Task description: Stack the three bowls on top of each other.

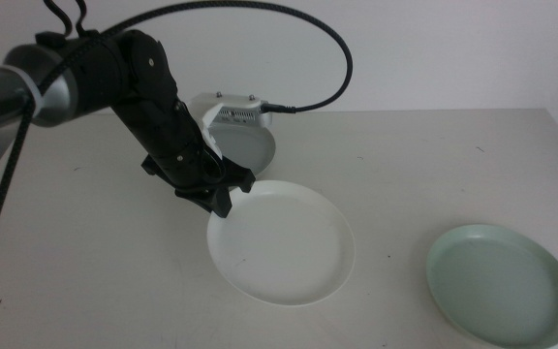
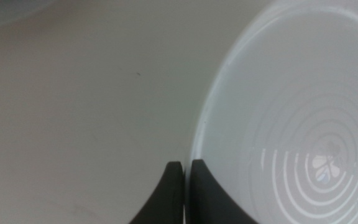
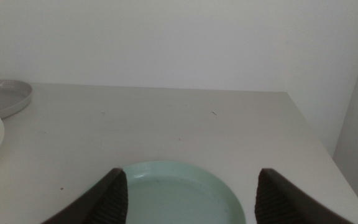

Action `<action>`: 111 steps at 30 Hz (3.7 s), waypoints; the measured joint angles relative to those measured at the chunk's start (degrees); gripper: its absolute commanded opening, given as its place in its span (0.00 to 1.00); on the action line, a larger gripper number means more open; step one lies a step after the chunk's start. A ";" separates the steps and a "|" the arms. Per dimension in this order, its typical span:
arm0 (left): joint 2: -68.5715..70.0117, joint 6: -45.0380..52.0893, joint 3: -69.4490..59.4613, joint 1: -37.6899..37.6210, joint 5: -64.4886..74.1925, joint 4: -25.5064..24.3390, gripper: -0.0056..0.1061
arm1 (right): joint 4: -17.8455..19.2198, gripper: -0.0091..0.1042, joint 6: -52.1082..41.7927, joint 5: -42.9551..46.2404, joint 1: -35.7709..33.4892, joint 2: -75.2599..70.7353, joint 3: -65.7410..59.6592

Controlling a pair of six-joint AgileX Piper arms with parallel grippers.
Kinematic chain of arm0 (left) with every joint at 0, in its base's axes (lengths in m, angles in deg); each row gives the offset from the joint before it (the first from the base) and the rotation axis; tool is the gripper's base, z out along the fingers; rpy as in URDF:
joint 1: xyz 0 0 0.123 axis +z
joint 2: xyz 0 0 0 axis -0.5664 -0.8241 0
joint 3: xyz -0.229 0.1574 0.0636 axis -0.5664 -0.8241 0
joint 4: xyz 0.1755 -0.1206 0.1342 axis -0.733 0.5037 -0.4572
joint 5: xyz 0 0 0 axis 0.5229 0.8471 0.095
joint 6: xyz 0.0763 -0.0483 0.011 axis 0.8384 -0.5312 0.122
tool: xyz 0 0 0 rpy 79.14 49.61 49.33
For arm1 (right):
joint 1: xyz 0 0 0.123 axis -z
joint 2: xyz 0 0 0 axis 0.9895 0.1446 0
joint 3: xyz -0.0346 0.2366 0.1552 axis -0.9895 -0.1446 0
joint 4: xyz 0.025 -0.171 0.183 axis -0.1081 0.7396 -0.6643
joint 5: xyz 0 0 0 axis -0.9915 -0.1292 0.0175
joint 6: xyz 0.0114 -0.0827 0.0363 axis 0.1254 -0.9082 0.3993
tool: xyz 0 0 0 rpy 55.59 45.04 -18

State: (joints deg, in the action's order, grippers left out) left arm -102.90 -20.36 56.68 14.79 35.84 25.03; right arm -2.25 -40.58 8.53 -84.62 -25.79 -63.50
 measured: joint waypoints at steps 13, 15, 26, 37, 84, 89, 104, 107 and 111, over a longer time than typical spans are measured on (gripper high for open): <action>-5.63 0.14 -3.51 -1.49 -6.92 3.09 0.06 | 0.00 0.54 0.00 0.00 0.00 0.00 0.00; -5.78 0.14 -3.51 -1.55 -7.09 3.52 0.08 | 0.00 0.54 0.00 0.00 0.00 0.00 0.00; -5.78 -0.21 -3.51 -1.55 -8.10 3.55 0.70 | 0.00 0.54 0.00 0.00 0.00 0.00 0.00; -0.31 -0.85 -2.32 2.78 -1.37 2.84 0.98 | 0.00 0.54 0.00 0.00 0.00 0.00 0.00; -34.85 -17.42 44.49 12.43 -1.36 -14.27 0.85 | 0.00 0.54 0.00 0.00 0.00 0.00 0.00; -35.39 -16.97 44.53 12.38 -2.19 -13.55 0.64 | 0.00 0.54 0.00 0.00 0.00 0.00 0.00; -35.46 -15.52 44.88 12.56 -1.94 -12.73 0.05 | 0.00 0.54 0.00 0.00 0.00 0.00 0.00; -35.18 -14.33 44.94 12.67 -1.86 -12.09 0.05 | 0.00 0.54 0.00 0.00 0.00 0.00 0.00; -33.17 -14.02 44.73 12.67 -0.59 -11.92 0.05 | 0.00 0.54 0.00 0.00 0.00 0.00 0.00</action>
State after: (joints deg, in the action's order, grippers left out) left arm -136.07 -34.38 101.41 27.46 35.25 13.11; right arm -2.25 -40.58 8.53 -84.62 -25.79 -63.50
